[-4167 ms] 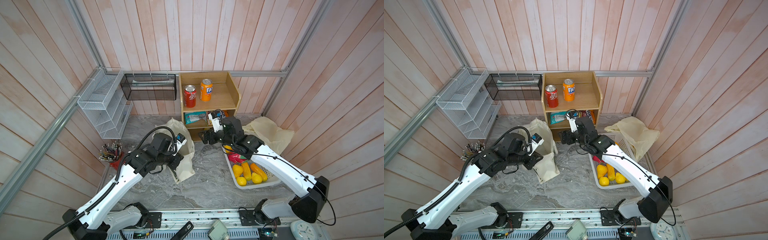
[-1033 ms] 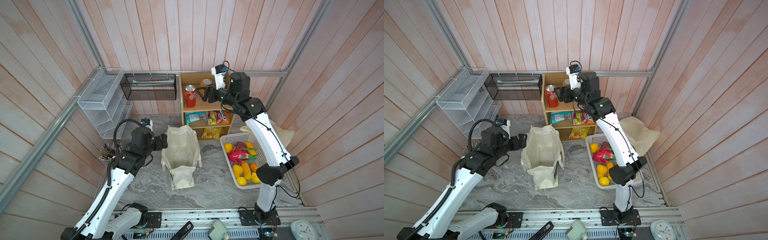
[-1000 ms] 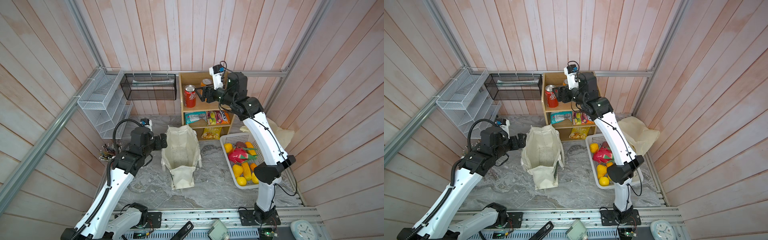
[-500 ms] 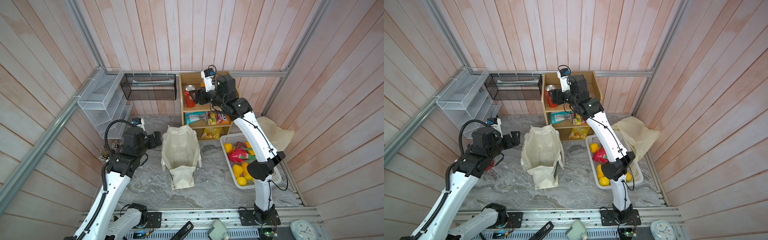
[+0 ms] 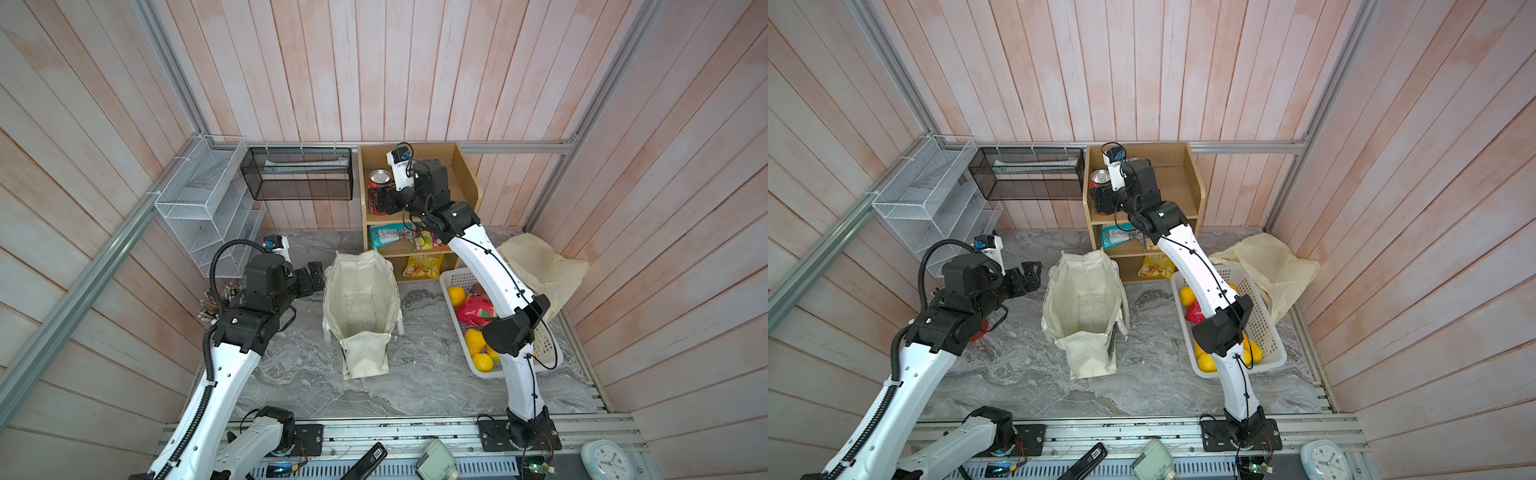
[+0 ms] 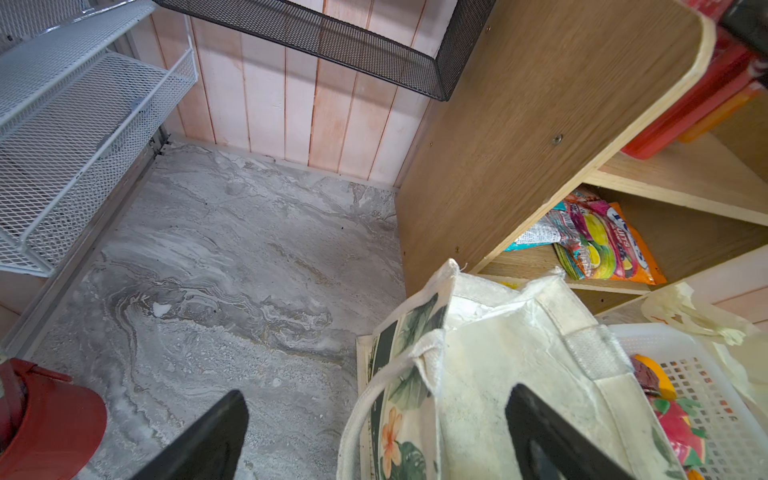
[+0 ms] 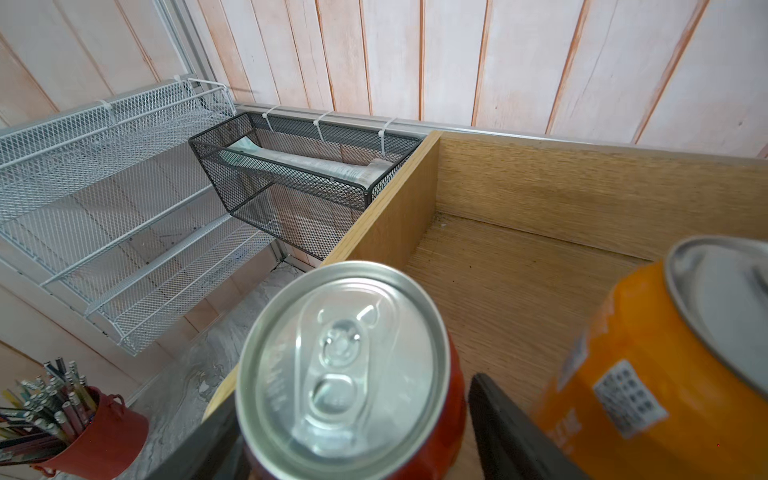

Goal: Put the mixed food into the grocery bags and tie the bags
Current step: 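Grasp the red cola can on the top shelf with the right gripper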

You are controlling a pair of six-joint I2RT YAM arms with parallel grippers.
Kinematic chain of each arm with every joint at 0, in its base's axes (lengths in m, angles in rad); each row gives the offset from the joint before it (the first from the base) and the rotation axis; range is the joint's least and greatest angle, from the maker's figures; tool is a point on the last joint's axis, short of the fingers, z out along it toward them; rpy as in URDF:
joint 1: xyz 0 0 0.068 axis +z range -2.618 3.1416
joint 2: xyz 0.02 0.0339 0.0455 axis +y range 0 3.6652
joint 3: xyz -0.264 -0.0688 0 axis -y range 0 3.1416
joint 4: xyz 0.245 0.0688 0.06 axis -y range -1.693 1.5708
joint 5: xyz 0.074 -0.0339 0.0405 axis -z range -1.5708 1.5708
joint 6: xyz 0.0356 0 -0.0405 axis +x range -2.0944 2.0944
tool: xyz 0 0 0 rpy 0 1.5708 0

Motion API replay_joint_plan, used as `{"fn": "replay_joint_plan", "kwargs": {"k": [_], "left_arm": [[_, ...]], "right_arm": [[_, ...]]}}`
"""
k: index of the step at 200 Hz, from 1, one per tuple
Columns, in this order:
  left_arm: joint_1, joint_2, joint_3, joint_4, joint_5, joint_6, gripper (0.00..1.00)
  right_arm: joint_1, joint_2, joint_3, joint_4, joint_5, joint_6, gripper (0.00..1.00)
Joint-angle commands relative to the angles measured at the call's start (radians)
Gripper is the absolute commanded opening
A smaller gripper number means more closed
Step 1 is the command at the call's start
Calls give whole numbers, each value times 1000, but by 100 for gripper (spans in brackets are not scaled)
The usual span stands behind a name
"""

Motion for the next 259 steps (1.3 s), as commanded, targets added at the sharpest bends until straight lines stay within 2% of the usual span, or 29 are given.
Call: {"fn": "replay_joint_plan", "kwargs": {"k": [1,41,78,102,124,171,259], "left_arm": [[7,-11,-15,23,16,-9,99],[8,-9,-23,24,21,-8,99],[9,-10,-30,23,23,-12,99],[8,-10,-34,20,25,-15,99],[8,-13,-36,17,24,-19,99],[8,-10,-33,13,33,-22,99],[8,10,-37,15,67,-23,99]], "right_arm": [[5,26,-5,54,26,-19,80],[5,42,-5,75,26,-22,78],[5,51,-5,87,14,-23,68],[5,50,-5,88,-2,-19,57],[5,41,-6,88,-15,-18,50],[9,-19,-39,94,-42,-23,22],[27,-131,-53,88,-46,-39,18]]}}
